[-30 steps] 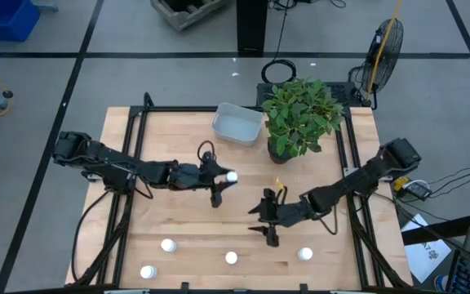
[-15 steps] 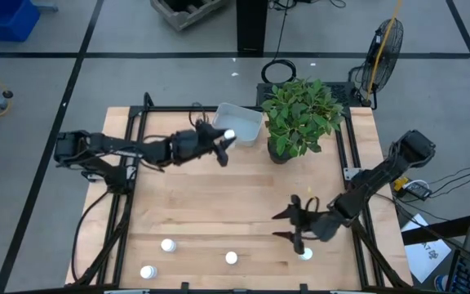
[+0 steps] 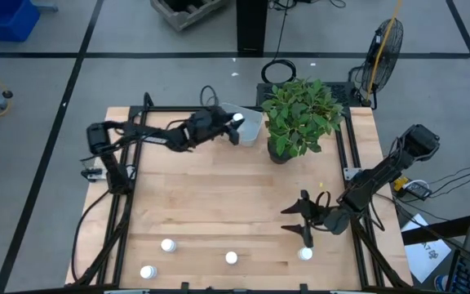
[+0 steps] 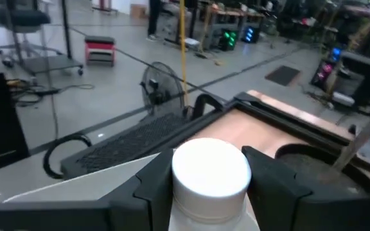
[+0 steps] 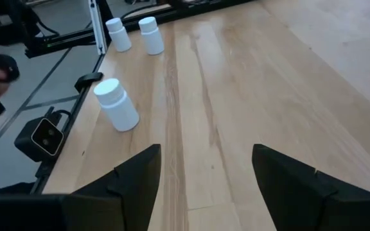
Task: Pick and place pill bottles into a basket
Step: Put the white pill bottle into the gray bin
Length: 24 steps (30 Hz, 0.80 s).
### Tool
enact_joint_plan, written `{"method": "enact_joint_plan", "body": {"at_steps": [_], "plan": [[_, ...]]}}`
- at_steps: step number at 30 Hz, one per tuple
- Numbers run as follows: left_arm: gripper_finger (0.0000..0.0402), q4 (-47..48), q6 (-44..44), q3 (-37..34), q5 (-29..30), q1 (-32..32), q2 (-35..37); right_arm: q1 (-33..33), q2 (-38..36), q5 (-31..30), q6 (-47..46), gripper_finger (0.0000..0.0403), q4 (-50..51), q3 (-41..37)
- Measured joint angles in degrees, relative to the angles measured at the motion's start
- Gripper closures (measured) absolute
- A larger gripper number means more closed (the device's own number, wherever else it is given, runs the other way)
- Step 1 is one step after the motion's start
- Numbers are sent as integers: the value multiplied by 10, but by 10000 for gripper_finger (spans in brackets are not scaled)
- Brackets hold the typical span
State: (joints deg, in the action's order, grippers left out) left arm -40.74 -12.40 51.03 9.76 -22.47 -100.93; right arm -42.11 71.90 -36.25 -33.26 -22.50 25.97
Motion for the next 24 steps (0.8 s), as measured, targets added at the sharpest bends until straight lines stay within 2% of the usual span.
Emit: {"method": "enact_joint_plan", "body": {"at_steps": [4,11,15,19,24], "plan": [[229,8,15,64,-54,-13,-54,0,-10,0,11,167,1,-3],[237,92,64,148,-68,-27,-117,-4,-14,2,12,167,0,-3],[225,99,72,158,-68,-33,-146,-13,-14,1,8,167,0,-3],[235,88,72,158,-70,-41,-153,-15,-14,-5,-1,167,0,-3],[236,89,20,158,-73,-50,-155,-15,-14,-12,-1,167,0,-3]]}}
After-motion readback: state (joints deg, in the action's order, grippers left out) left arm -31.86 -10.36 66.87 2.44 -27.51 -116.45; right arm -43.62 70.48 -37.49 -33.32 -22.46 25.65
